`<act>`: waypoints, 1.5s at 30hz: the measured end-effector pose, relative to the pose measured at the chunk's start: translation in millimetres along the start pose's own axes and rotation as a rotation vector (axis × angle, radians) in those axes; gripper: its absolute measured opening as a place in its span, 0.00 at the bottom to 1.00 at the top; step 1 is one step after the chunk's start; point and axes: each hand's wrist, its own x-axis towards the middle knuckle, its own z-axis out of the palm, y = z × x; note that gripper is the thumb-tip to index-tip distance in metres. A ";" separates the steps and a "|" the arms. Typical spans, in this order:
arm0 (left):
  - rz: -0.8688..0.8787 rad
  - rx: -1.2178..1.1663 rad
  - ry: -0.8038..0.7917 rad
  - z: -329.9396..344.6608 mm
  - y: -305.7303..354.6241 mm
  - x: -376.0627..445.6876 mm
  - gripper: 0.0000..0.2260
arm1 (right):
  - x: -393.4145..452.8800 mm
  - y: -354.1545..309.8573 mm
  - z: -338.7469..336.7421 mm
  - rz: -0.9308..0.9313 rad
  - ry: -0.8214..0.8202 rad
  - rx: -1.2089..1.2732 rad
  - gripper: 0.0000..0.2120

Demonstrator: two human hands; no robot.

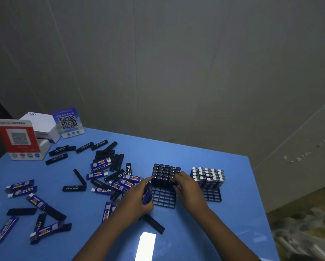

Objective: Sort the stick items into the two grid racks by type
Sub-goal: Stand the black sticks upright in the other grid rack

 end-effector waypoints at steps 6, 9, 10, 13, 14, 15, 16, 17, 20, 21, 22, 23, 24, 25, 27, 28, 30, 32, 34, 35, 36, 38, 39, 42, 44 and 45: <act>0.025 0.021 -0.015 8.8 8.1 8.7 0.32 | -3.3 -3.8 -15.0 0.069 -0.028 0.171 0.07; 0.062 0.022 -0.045 15.0 17.1 15.6 0.32 | -6.1 -15.0 -31.8 0.169 -0.063 0.472 0.04; 0.068 0.017 -0.053 17.2 20.8 17.4 0.31 | -6.7 -18.1 -36.9 0.201 -0.086 0.558 0.03; 0.074 0.026 -0.075 24.0 28.3 23.9 0.32 | -8.8 -22.7 -47.7 0.226 -0.140 0.713 0.03; 0.077 0.026 -0.084 26.6 29.0 26.6 0.32 | -9.8 -23.0 -49.9 0.230 -0.148 0.747 0.03; 0.081 0.023 -0.095 28.9 29.9 28.4 0.31 | -10.8 -22.9 -51.6 0.239 -0.150 0.776 0.04; 0.087 0.017 -0.105 31.1 31.4 29.3 0.30 | -11.9 -22.7 -53.3 0.249 -0.147 0.796 0.05; 0.091 0.012 -0.114 32.8 33.4 29.6 0.29 | -13.0 -22.7 -55.1 0.257 -0.145 0.806 0.07; 0.105 0.014 -0.131 36.3 37.9 29.9 0.30 | -15.4 -23.4 -58.8 0.262 -0.155 0.796 0.09; 0.106 0.006 -0.139 37.4 38.2 30.2 0.31 | -16.1 -23.5 -58.9 0.262 -0.158 0.784 0.10; 0.104 -0.004 -0.146 38.3 37.7 30.9 0.32 | -16.8 -23.6 -59.2 0.261 -0.159 0.775 0.10; 0.102 -0.006 -0.151 38.4 37.8 30.9 0.33 | -17.5 -23.8 -59.5 0.260 -0.160 0.773 0.10; 0.102 0.000 -0.154 38.0 38.1 30.3 0.33 | -18.1 -24.0 -59.9 0.257 -0.162 0.780 0.09; 0.104 0.003 -0.156 37.5 38.0 29.4 0.33 | -18.7 -23.8 -59.8 0.254 -0.165 0.790 0.09; 0.112 0.002 -0.156 36.7 37.1 27.5 0.32 | -19.6 -23.2 -59.7 0.253 -0.171 0.809 0.10; 0.113 0.003 -0.156 35.9 36.6 25.9 0.32 | -19.8 -23.0 -59.3 0.254 -0.175 0.822 0.10; 0.098 0.006 -0.155 34.6 36.0 23.3 0.33 | -20.1 -22.2 -58.8 0.261 -0.191 0.858 0.10; 0.086 0.018 -0.162 33.2 35.9 21.1 0.34 | -20.7 -21.4 -58.0 0.267 -0.211 0.886 0.10; 0.079 0.018 -0.165 32.9 33.9 20.5 0.35 | -21.7 -20.6 -57.5 0.268 -0.224 0.903 0.10; 0.076 0.013 -0.164 32.6 33.2 20.2 0.36 | -22.1 -20.1 -57.9 0.267 -0.227 0.909 0.10; 0.069 0.015 -0.164 32.2 33.2 19.7 0.37 | -22.4 -19.6 -58.5 0.267 -0.229 0.912 0.10; 0.063 0.020 -0.170 32.3 36.4 18.9 0.36 | -23.3 -18.4 -61.7 0.266 -0.235 0.922 0.09; 0.067 0.016 -0.173 33.3 39.8 18.1 0.35 | -24.1 -17.6 -64.6 0.269 -0.239 0.939 0.09; 0.094 0.014 -0.175 39.4 53.7 15.1 0.31 | -28.2 -12.3 -76.4 0.286 -0.250 0.993 0.08; 0.097 0.019 -0.169 45.1 60.8 15.1 0.30 | -31.7 -4.8 -83.1 0.295 -0.257 1.010 0.07; 0.090 0.022 -0.166 48.9 63.3 15.7 0.30 | -33.8 -0.1 -86.1 0.298 -0.262 1.008 0.07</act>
